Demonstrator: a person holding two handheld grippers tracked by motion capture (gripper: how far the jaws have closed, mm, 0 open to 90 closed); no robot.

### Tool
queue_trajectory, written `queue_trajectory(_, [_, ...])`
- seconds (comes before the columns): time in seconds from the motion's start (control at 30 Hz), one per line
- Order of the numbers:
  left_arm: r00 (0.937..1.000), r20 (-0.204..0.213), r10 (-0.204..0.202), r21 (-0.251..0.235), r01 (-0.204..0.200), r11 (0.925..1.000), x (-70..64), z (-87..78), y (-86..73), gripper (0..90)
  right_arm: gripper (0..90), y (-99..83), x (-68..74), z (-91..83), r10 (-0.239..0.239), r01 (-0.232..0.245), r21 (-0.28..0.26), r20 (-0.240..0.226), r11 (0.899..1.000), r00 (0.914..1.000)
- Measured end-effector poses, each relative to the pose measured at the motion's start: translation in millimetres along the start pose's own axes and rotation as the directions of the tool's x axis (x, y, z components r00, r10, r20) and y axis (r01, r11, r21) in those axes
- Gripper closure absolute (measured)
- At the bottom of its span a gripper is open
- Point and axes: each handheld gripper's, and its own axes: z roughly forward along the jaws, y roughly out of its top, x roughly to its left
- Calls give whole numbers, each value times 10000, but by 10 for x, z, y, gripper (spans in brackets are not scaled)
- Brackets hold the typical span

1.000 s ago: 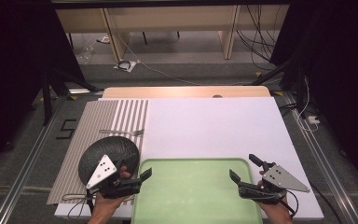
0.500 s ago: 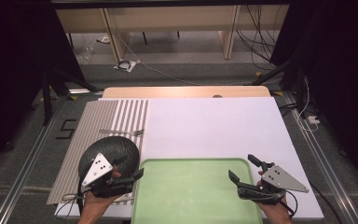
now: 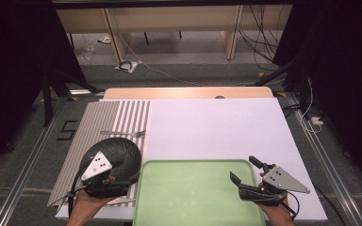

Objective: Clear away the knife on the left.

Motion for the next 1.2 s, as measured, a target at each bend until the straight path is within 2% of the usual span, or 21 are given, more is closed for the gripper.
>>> queue_trajectory(0.1, [9999, -23, -120, 488, 121, 9987, 61, -34, -3, 218, 179, -4, 10, 16, -42, 42, 25, -44, 10000, 10000])
queue_trajectory(0.2, [9997, -223, -92, 914, 112, 9957, 127, -64, -16, 219, 181, -5, 13, 17, -24, 25, 23, -89, 10000, 10000])
queue_trajectory(0.37, [9998, -208, -58, 1285, 85, 9917, 176, -102, -24, 223, 182, -6, 14, 22, -35, 35, 50, -90, 10000, 10000])
queue_trajectory(0.57, [9993, -278, 253, 2085, -190, 9778, 216, -136, -43, 227, 182, -6, 17, 24, -15, 15, 36, -111, 10000, 9999])
queue_trajectory(0.63, [9993, -289, 251, 2154, -183, 9763, 223, -139, -48, 231, 182, -7, 16, 24, -23, 24, 40, -107, 10000, 9999])
queue_trajectory(0.73, [9988, -371, 331, 2512, -228, 9677, 264, -165, -69, 232, 183, -8, 15, 24, -30, 30, 50, -76, 10000, 10000])
queue_trajectory(0.8, [9981, -414, 464, 2824, -329, 9587, 296, -188, -92, 236, 183, -9, 14, 26, -51, 52, 66, -74, 10000, 10000])
queue_trajectory(0.83, [9981, -414, 464, 2824, -329, 9587, 296, -188, -92, 236, 183, -10, 15, 26, -59, 60, 71, -69, 10000, 10000])
queue_trajectory(0.93, [9966, -670, 488, 3235, -246, 9459, 360, -252, -137, 239, 183, -7, 18, 25, -55, 56, 73, -79, 10000, 10000])
queue_trajectory(1.03, [9960, -791, 424, 3307, -139, 9436, 409, -289, -164, 243, 183, -10, 16, 24, -67, 68, 67, -72, 10000, 10000])
queue_trajectory(1.1, [9951, -925, 337, 3449, 3, 9386, 445, -314, -189, 246, 184, -9, 13, 26, -60, 61, 97, -52, 9999, 10000])
queue_trajectory(1.13, [9940, -1011, 408, 3673, -8, 9301, 468, -329, -214, 247, 184, -9, 14, 26, -71, 71, 95, -55, 9999, 10000])
queue_trajectory(1.2, [9937, -1022, 456, 3831, -30, 9237, 485, -344, -239, 249, 183, -9, 18, 24, -87, 88, 100, -63, 9999, 9999])
